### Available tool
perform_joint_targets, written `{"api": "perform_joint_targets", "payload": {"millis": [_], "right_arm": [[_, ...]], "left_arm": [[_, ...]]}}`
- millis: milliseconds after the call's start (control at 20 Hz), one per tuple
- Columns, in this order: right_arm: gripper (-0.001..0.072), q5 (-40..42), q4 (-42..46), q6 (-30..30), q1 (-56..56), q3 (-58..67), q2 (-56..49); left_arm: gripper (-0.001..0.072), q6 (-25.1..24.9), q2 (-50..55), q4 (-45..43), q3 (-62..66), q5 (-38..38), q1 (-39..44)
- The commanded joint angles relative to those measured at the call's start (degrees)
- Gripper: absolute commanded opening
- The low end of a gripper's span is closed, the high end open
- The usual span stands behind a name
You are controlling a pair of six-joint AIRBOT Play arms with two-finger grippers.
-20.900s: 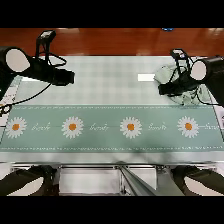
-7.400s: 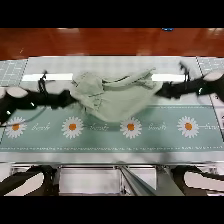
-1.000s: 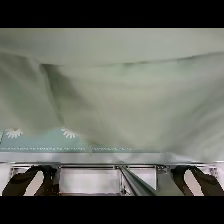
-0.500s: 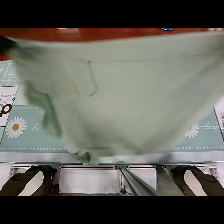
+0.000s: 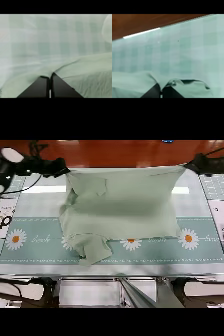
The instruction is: Fold the shirts.
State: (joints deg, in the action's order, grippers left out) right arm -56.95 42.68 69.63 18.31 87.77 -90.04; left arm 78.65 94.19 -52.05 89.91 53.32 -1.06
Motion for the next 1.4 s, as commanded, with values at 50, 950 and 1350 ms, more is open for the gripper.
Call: {"api": "perform_joint_targets", "payload": {"millis": [50,950,1350], "right_arm": [[0.0418,1.3,-12.9,3.3,-0.3,2.3,-13.3],[0.0414,-10.6,7.6,1.0,24.8,-45.1,20.9],[0.0414,-12.5,3.1,-0.3,24.8,-45.4,21.0]], "left_arm": [[0.0431,7.1,9.1,2.9,4.3,1.0,0.3],[0.0507,0.4,-33.4,6.3,-62.6,13.0,-22.9],[0.0507,0.0,-24.5,12.6,-64.0,9.2,-21.0]]}}
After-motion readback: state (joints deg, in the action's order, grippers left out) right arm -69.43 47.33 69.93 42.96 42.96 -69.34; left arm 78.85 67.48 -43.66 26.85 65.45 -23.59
